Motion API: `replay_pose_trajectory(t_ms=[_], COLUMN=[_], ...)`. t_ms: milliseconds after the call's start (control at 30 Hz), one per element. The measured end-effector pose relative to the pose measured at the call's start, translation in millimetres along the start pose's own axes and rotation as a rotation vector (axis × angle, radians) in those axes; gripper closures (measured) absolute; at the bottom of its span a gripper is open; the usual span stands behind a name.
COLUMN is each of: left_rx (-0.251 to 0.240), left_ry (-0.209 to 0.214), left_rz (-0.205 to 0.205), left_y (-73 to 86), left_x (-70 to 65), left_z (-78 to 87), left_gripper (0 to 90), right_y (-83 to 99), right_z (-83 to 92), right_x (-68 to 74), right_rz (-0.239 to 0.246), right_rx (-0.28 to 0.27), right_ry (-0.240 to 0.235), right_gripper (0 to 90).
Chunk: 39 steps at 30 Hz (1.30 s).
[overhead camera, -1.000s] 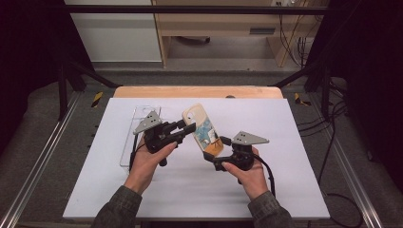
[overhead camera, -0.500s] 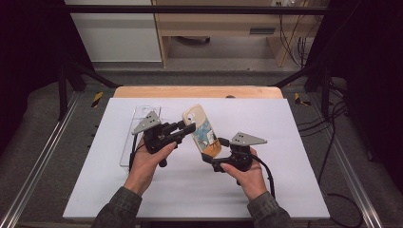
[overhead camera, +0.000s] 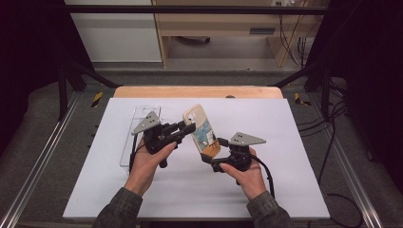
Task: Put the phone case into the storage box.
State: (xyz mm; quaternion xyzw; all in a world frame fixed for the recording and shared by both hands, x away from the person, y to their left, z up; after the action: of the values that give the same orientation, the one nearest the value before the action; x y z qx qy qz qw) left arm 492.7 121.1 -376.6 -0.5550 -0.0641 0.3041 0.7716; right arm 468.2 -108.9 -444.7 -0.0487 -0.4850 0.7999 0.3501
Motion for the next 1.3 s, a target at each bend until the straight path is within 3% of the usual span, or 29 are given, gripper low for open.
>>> replay_pose_trajectory(t_ms=[900,1300], left_rx=[-0.027,-0.031], left_ry=[0.048,0.040], left_rz=[0.067,0.078], left_y=[1.2,1.0], left_x=[0.3,0.6], left_z=[0.1,-1.3], left_gripper=[73.2,73.7], right_y=[0.3,0.2], right_z=[-0.8,-2.0], right_x=[0.3,-0.6], right_rz=[0.004,0.000], right_rx=[-0.003,-0.005], right_ry=[-0.008,-0.006], right_gripper=[11.7,11.7])
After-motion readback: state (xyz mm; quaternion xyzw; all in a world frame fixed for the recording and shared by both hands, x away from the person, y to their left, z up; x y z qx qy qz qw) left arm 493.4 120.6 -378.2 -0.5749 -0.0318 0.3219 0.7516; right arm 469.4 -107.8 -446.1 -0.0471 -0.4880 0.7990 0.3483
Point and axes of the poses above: each handheld gripper's, and its own axes: z roughly backward along the jaws, y roughly out of its underside, x roughly to its left, the point moved 2 cm from there along -z, roughly forward along the jaws, and after that the axes turned 15 degrees about x, right-handed, at the moved point
